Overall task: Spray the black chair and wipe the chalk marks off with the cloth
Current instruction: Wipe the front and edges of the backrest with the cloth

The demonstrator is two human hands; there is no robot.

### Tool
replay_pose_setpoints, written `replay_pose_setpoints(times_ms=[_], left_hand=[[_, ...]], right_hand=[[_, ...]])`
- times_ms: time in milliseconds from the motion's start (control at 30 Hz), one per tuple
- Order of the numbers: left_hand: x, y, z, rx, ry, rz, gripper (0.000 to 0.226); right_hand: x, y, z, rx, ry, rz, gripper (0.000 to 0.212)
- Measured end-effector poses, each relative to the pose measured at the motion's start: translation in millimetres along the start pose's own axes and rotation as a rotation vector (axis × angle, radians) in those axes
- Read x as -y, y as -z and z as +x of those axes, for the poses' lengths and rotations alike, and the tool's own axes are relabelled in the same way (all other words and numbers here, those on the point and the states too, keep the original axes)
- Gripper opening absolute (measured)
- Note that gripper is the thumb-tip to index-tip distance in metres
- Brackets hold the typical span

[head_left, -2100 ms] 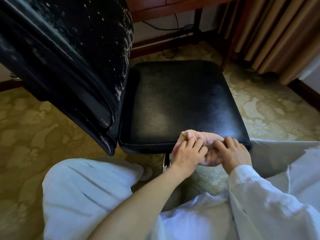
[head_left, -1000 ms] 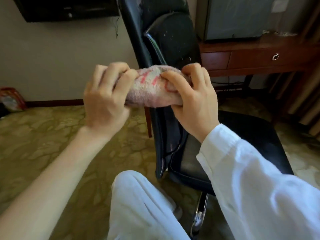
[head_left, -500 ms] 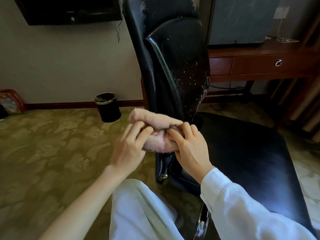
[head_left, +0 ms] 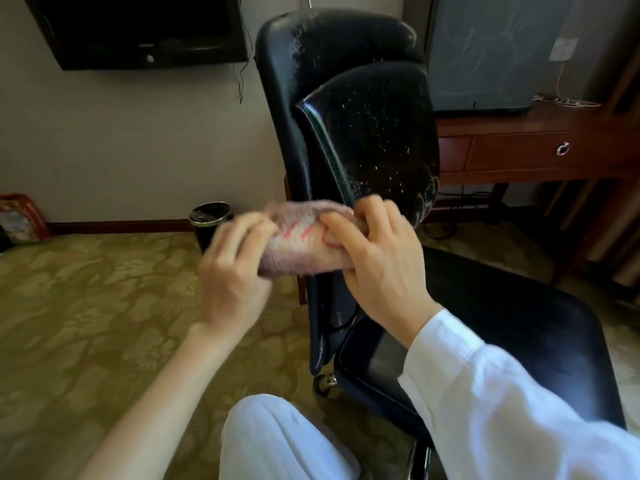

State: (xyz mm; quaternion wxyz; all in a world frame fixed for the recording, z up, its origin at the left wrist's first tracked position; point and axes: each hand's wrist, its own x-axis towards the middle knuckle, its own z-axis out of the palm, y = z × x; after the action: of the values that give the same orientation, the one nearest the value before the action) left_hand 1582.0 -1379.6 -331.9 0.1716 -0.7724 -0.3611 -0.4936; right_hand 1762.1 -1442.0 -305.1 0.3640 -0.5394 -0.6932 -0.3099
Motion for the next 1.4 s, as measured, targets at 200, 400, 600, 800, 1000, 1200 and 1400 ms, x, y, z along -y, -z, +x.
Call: replay_pose_setpoints(times_ms=[200, 400, 600, 800, 1000, 1200, 1400], left_hand=[[12.4, 26.6, 95.3, -0.081, -0.037, 0.005, 0.029], [19.4, 5.2, 71.3, 0.197, 0.172, -0.351, 0.053], [25.2, -13.3, 59.9, 0.269, 0.271, -0.558, 0.049], [29.2, -18.0, 43.9, 0.364, 0.253, -0.635, 0.05], [29.8, -37.1, -1.8, 0.46, 0.353, -0.702, 0.048], [20.3, -39.7, -24.6, 0.468, 0.442, -0.768, 0.051], [0.3, -20.7, -38.6, 0.446, 0.433, -0.8, 0.051]], right_hand=[[-3.2, 14.9, 79.4, -0.073, -0.048, 0.007, 0.043], [5.7, -4.8, 61.1, 0.0, -0.074, 0.045, 0.05], [4.7, -21.3, 41.3, 0.033, -0.149, 0.114, 0.053], [3.7, -36.1, 13.8, 0.071, -0.192, 0.183, 0.048], [4.8, -51.9, -31.7, 0.148, -0.216, 0.203, 0.049], [6.3, -55.5, -56.0, 0.177, -0.263, 0.241, 0.049], [7.1, -35.3, -71.1, 0.145, -0.214, 0.27, 0.043]])
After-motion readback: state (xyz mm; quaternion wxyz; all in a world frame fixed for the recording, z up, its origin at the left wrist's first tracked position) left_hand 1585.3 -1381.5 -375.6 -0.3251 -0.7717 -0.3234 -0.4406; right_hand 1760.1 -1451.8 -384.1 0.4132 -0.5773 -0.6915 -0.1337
